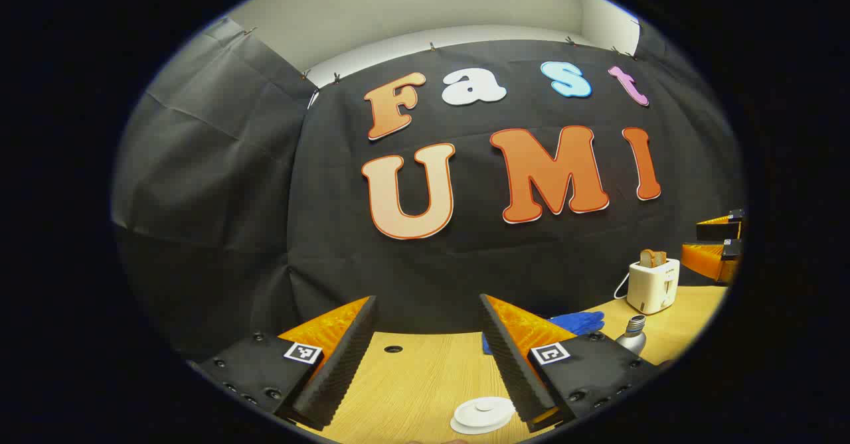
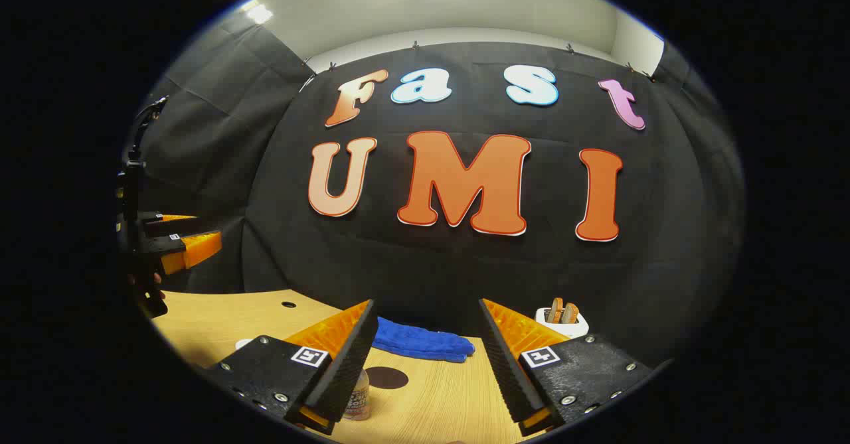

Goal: Open the teacup lid with one hand, grasp the water bottle and pour water into the teacup with the other hand; after pouring, place the water bottle on the coaster and then close the teacup lid.

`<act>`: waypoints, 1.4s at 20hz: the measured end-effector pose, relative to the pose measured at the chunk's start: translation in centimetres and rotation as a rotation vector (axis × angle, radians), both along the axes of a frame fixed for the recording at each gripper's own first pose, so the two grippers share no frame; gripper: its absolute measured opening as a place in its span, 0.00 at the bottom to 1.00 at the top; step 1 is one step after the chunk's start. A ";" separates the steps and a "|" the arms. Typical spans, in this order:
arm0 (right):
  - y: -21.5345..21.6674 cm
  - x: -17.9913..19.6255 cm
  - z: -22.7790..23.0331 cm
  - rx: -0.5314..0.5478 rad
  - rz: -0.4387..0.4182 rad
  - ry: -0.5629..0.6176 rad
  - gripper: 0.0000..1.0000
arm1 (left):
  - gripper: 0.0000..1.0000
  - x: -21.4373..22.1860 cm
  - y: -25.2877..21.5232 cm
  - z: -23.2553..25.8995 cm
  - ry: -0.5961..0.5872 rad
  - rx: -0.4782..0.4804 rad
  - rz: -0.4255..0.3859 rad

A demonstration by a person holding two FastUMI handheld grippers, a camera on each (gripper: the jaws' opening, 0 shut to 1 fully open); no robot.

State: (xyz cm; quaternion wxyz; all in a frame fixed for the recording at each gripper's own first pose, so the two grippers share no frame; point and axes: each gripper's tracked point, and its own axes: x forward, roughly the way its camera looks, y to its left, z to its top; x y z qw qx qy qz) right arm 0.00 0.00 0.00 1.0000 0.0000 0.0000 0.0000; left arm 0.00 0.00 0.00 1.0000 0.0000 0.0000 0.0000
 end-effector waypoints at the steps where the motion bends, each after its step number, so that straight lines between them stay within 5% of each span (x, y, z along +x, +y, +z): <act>1: 0.0 0.1 0.0 -0.001 -0.001 0.002 0.90 | 0.97 0.0 0.0 0.1 -0.003 -0.003 -0.001; 20: 1.6 0.0 -1.2 -0.012 0.033 0.018 0.90 | 0.98 0.0 -1.5 -1.9 0.038 -0.087 -0.050; 28: 3.5 -0.1 -4.3 0.015 0.083 0.084 0.90 | 1.00 -0.2 -2.3 -6.6 0.138 -0.030 -0.075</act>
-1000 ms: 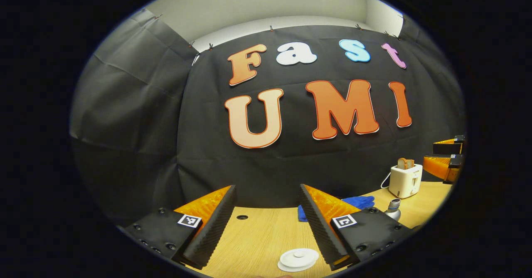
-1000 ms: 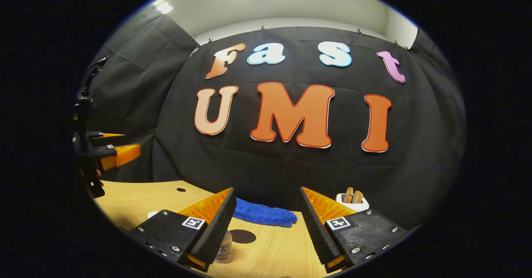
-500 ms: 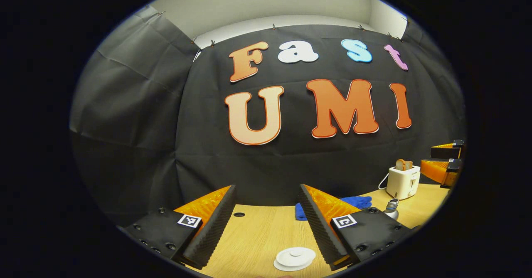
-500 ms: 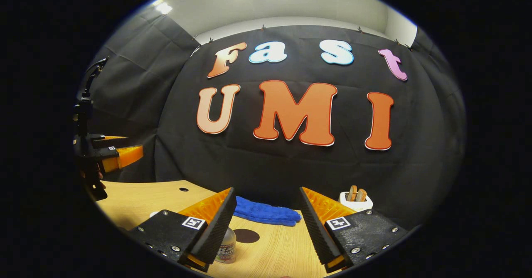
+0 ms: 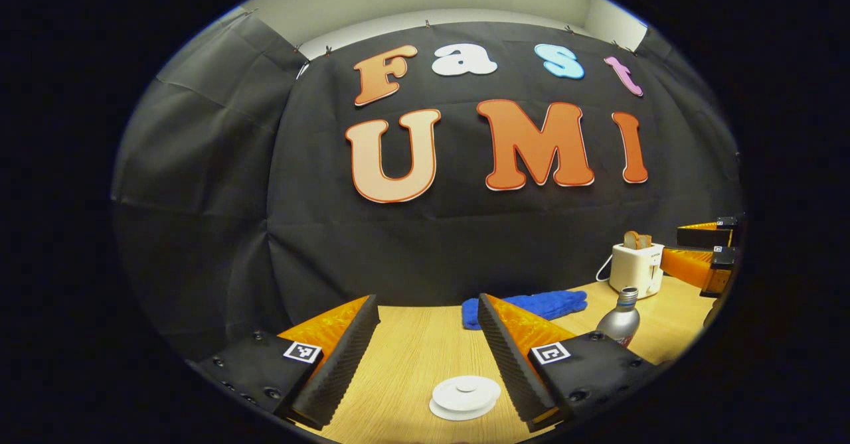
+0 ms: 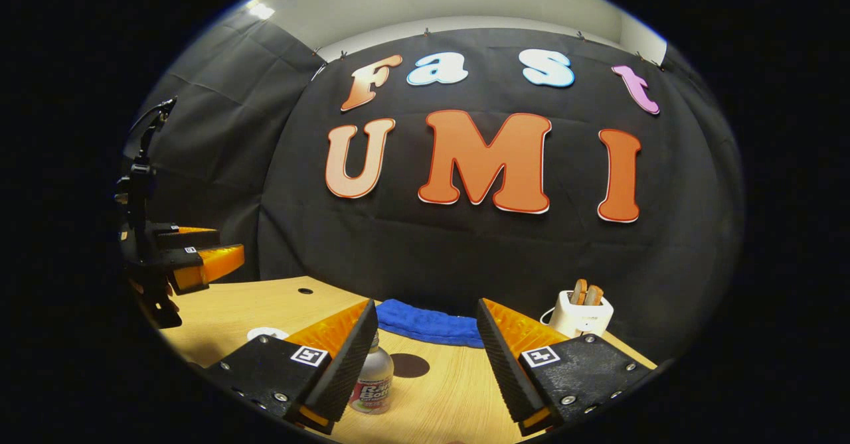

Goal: Open the teacup lid with one hand, grasp the water bottle and pour water into the teacup with the other hand; after pouring, place the water bottle on the coaster and then close the teacup lid.

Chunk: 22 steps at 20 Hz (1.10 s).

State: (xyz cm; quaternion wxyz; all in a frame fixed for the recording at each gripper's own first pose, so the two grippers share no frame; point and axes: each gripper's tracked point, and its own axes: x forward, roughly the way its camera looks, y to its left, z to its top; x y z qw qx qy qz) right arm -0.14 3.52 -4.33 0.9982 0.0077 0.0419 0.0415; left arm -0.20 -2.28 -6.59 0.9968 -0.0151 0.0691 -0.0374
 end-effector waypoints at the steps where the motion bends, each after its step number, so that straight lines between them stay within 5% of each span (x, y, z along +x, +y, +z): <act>1: 0.3 0.0 -0.3 0.001 0.008 0.008 0.90 | 1.00 0.0 -0.3 -0.7 0.012 -0.002 -0.005; 22: 6.5 -1.1 -9.6 -0.031 0.172 0.224 0.91 | 1.00 0.0 -5.2 -13.3 0.290 0.019 -0.137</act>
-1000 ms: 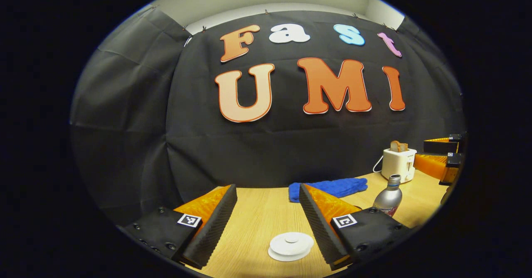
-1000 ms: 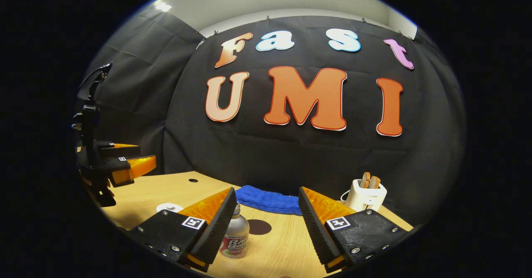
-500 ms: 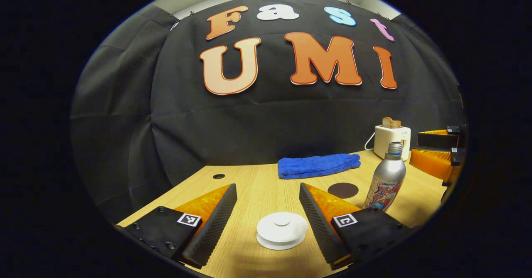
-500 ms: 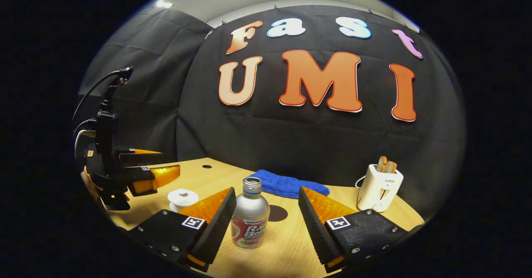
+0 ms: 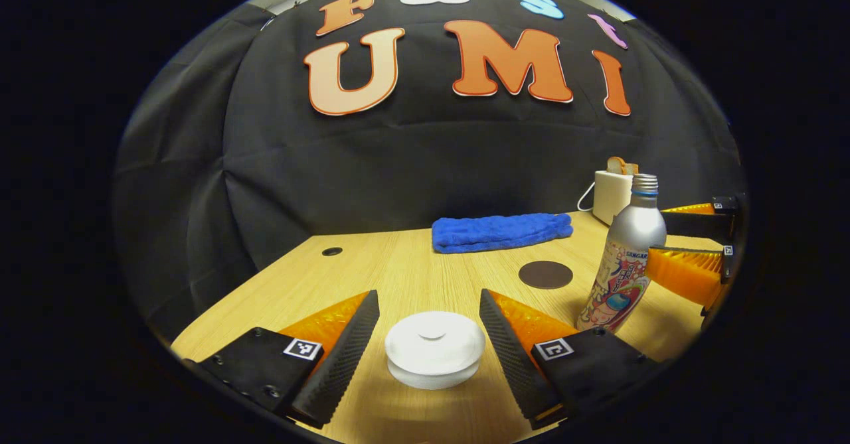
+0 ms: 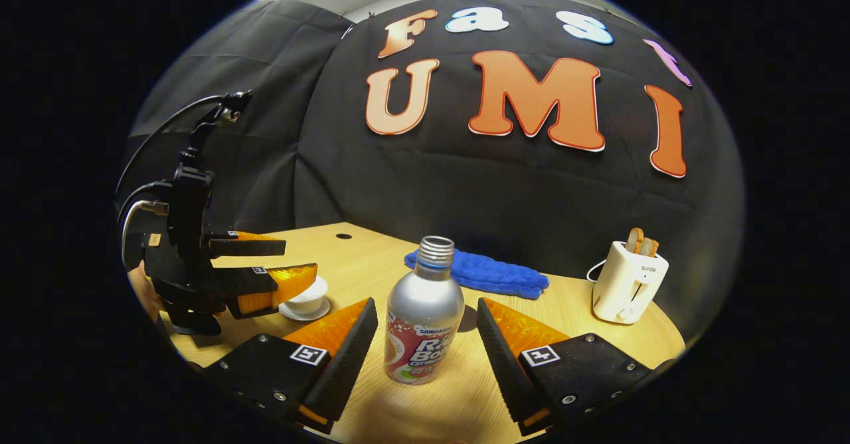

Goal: Open the teacup lid with one hand, grasp the water bottle and pour water into the teacup with the other hand; after pouring, place the water bottle on the coaster and then close the teacup lid.

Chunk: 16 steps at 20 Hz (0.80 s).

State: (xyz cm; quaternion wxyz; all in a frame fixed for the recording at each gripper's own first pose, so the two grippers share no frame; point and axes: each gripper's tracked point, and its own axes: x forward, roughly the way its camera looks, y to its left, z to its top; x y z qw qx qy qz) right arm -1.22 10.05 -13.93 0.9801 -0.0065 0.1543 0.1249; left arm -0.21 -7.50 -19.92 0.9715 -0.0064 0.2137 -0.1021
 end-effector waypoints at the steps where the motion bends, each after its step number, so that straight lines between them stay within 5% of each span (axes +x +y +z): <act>1: 0.1 0.0 -0.3 0.000 0.003 0.008 0.91 | 0.97 0.1 0.0 -0.4 0.010 0.001 -0.001; 14: 0.7 0.7 -2.6 -0.014 0.023 0.051 0.91 | 0.62 0.7 -0.6 -2.8 0.069 0.028 0.004; 16: 0.7 0.7 -2.8 -0.020 0.025 0.053 0.91 | 0.41 0.8 -0.3 -2.4 0.065 0.032 0.016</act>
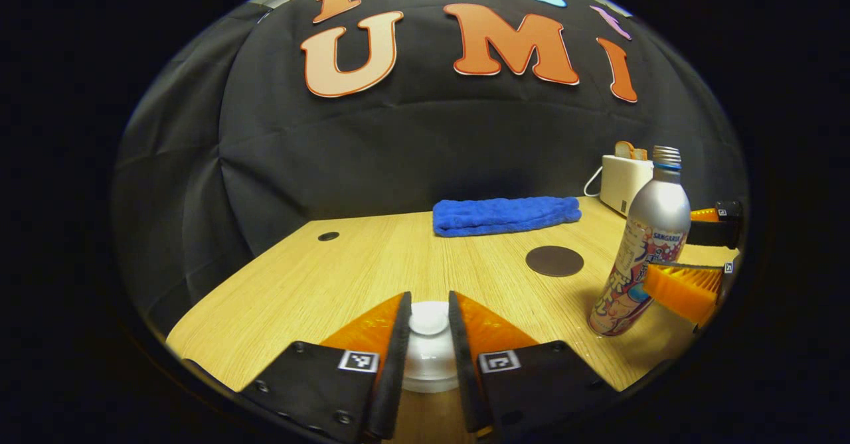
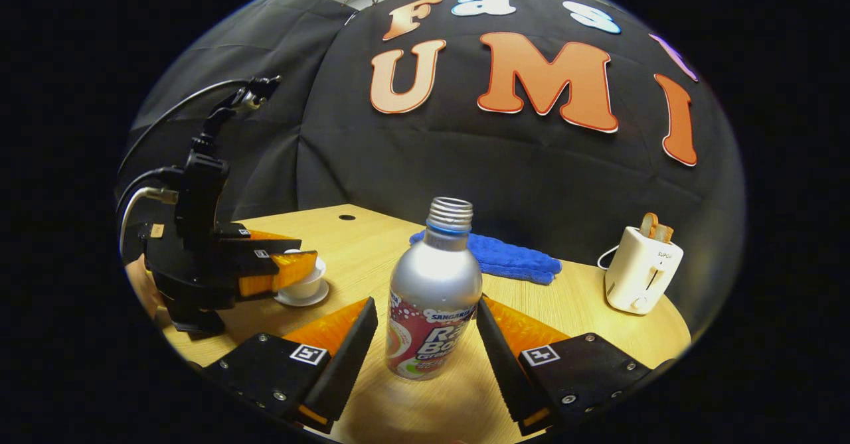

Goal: Open the teacup lid with one hand, grasp the water bottle and pour water into the teacup with the other hand; after pouring, place the water bottle on the coaster and then close the teacup lid.

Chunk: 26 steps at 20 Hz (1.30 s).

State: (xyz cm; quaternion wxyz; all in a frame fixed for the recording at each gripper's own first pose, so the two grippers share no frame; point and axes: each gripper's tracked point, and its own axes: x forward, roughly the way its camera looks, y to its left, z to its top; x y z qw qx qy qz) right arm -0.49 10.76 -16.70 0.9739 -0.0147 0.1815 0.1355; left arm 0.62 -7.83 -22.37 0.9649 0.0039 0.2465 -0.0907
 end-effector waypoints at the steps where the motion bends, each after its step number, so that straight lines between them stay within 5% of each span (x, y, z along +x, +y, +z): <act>1: 0.0 0.0 -0.1 0.000 0.001 0.002 0.91 | 0.37 0.0 -0.1 -0.2 0.002 0.005 -0.004; 12: 0.6 0.4 -3.1 0.013 -0.005 0.088 0.91 | 0.33 0.6 0.9 2.1 -0.089 -0.022 0.040; 14: 0.8 0.3 -3.8 0.045 -0.010 0.121 0.84 | 0.33 0.3 1.0 2.1 -0.089 -0.022 0.045; 26: 0.1 1.4 -1.9 0.034 -0.007 0.116 0.77 | 0.32 -0.5 4.3 4.4 -0.132 -0.020 0.117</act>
